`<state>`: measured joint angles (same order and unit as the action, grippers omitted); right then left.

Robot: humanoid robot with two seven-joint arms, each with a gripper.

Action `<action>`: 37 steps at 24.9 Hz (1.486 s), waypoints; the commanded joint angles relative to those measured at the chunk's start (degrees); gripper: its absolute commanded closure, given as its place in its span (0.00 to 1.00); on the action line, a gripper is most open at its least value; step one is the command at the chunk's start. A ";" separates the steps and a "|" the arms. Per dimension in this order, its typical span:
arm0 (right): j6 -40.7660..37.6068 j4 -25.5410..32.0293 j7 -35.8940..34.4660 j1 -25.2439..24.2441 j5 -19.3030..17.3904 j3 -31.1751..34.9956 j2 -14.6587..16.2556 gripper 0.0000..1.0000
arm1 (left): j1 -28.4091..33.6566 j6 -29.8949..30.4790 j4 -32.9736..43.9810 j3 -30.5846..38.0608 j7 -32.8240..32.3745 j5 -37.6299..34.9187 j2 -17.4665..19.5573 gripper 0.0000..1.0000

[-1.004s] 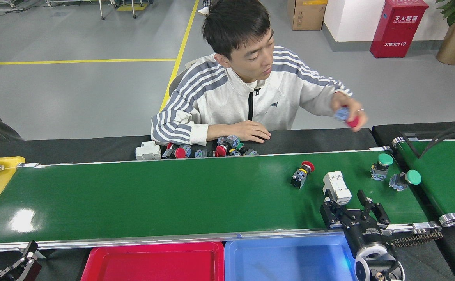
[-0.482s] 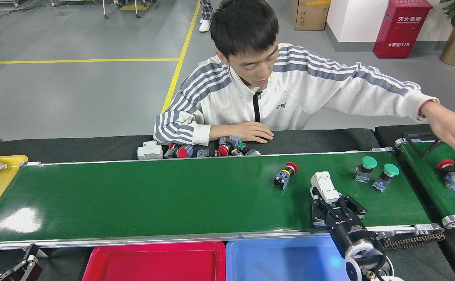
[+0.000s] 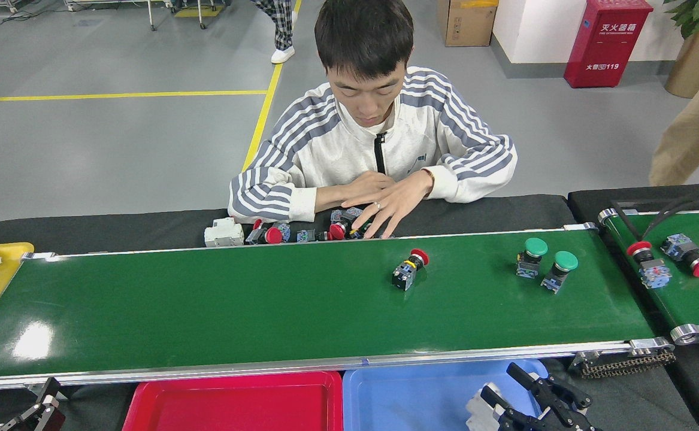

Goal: Pick switch part from conveyor to tray

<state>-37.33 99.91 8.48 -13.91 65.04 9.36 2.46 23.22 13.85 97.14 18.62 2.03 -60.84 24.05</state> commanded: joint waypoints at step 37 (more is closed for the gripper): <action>36.45 -38.48 0.14 40.01 9.84 -19.46 -4.13 0.02 | -57.06 -9.72 -42.29 -49.38 -10.38 -14.31 -20.89 0.01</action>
<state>-1.40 61.82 9.12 24.29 74.89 -9.21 -1.04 -32.01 4.28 55.46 -31.03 -9.13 -75.07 3.37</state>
